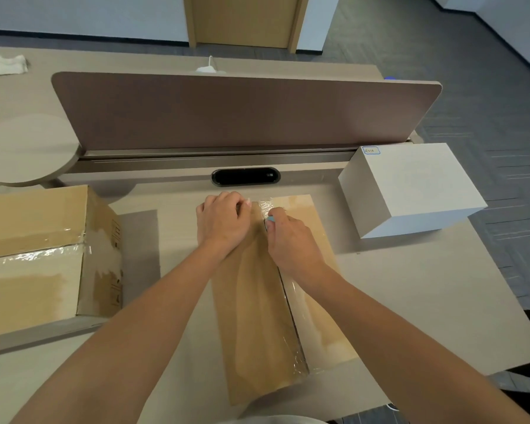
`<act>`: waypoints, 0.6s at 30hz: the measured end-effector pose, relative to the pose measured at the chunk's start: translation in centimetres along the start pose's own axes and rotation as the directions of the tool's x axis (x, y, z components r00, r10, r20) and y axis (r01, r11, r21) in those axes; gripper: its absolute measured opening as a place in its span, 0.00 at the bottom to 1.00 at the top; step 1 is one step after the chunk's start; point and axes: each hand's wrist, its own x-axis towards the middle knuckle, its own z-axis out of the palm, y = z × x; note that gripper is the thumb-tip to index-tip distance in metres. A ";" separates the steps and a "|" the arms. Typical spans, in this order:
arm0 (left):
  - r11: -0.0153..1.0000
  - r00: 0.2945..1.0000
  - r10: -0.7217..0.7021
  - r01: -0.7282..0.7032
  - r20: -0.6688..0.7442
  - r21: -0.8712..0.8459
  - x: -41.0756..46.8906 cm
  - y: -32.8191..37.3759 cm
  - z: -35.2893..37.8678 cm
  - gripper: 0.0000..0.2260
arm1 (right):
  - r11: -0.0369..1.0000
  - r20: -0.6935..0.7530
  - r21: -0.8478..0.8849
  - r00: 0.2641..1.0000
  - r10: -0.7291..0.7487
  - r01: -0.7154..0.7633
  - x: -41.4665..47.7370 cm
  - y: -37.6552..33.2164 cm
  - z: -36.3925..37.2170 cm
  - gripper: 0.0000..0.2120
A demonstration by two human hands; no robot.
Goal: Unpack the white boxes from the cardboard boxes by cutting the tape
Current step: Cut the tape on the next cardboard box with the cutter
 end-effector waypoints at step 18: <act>1.000 1.000 0.000 0.000 0.008 -0.026 -0.1 0.1 -0.3 0.10 | 0.995 0.088 -0.080 0.994 0.067 -0.060 -6.5 0.7 -0.7 0.11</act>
